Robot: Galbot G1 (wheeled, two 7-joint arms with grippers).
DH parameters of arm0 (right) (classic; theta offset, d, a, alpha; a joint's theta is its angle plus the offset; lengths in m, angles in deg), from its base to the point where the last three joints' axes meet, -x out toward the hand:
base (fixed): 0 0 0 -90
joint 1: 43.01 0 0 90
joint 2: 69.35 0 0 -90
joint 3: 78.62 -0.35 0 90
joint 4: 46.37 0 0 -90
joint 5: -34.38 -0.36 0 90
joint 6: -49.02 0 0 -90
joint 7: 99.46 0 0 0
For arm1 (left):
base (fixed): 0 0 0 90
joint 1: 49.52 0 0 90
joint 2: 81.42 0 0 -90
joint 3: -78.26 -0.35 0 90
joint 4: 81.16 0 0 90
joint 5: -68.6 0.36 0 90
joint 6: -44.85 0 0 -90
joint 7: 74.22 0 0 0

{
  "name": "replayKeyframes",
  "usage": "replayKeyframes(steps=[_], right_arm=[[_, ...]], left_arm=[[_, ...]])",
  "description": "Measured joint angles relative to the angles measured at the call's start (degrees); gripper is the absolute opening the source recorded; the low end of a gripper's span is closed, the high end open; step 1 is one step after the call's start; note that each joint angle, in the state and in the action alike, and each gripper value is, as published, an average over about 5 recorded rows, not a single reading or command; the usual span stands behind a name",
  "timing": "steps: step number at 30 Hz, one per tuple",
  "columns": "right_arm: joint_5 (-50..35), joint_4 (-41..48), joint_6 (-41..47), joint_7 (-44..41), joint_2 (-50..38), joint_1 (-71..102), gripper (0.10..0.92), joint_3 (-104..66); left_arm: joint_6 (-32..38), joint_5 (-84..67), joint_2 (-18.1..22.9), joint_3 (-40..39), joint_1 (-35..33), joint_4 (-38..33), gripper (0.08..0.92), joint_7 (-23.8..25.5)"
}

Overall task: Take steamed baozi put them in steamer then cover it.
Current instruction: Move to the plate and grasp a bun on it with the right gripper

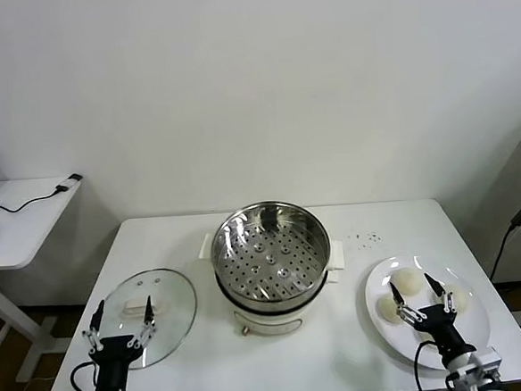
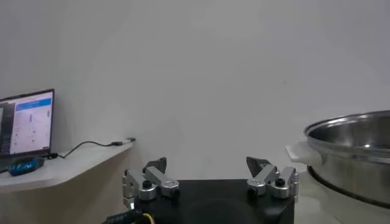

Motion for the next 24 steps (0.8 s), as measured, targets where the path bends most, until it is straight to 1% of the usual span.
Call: replayKeyframes(steps=[2,6,15,19,24], right_arm=[[0.5,0.2,0.4,-0.8,-0.9,-0.4,0.823,-0.2],[2.8,1.5,2.8,-4.8,-5.6,-2.3,0.823,-0.4],[7.5,7.1,9.2,-16.7,-22.9,-10.0,0.823,3.6],[9.9,11.1,10.1,-23.6,-30.6,-16.8,0.823,9.1],[12.8,16.7,10.1,-32.4,-38.2,-30.3,0.823,21.8]], left_arm=[[0.0,0.1,0.0,0.0,0.0,0.0,0.823,-0.1],[-0.1,0.4,-0.1,-0.3,-0.2,0.0,0.823,-0.3],[-0.3,1.5,-0.3,-1.0,-1.2,-0.5,0.823,-1.7],[-0.1,1.7,-0.1,-1.3,-1.5,-0.7,0.823,-2.2],[0.1,1.8,0.1,-1.5,-1.7,-0.7,0.823,-2.7]])
